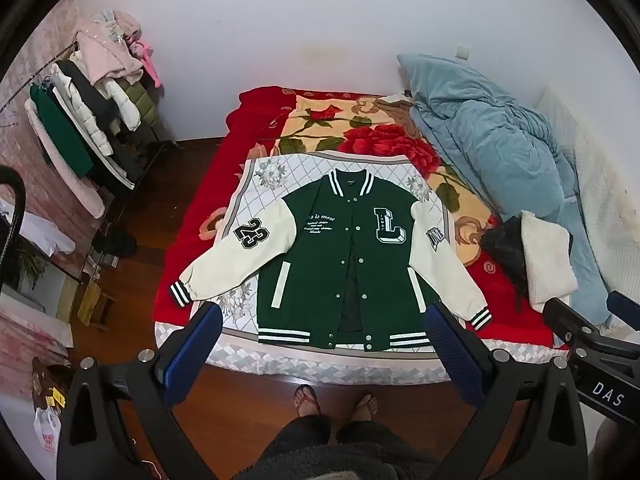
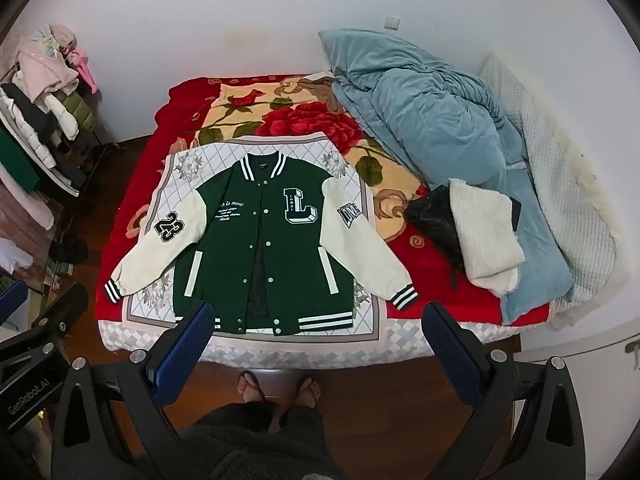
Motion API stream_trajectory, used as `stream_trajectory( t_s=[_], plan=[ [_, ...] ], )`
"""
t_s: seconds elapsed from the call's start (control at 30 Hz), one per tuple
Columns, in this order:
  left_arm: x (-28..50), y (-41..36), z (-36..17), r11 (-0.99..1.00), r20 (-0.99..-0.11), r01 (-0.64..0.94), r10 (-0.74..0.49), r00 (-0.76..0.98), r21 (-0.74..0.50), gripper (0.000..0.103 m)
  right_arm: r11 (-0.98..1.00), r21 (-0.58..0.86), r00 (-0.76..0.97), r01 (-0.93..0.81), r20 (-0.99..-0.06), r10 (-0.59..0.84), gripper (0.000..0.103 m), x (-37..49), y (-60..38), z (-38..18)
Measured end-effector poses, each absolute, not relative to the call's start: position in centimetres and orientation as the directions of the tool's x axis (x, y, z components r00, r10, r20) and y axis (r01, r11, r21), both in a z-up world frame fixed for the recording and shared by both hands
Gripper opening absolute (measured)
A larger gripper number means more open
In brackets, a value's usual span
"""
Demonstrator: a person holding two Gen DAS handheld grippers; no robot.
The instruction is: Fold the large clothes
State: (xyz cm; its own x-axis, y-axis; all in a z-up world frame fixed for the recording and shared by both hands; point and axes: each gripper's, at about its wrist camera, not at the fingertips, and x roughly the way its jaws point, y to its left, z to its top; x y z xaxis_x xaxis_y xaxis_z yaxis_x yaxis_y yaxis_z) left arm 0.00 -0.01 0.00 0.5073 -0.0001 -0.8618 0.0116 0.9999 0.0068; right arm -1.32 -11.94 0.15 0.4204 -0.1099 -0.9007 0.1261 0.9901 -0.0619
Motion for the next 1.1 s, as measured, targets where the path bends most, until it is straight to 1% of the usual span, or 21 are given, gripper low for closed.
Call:
stream_trajectory(
  t_s=[1.1],
  plan=[
    [0.0, 0.2, 0.8, 1.000, -0.858, 0.015, -0.012, 0.513, -0.005, 0.103, 0.989, -0.076, 0.434, 0.125, -0.892, -0.124, 0.103, -1.4, -12.5, 1.4]
  ],
)
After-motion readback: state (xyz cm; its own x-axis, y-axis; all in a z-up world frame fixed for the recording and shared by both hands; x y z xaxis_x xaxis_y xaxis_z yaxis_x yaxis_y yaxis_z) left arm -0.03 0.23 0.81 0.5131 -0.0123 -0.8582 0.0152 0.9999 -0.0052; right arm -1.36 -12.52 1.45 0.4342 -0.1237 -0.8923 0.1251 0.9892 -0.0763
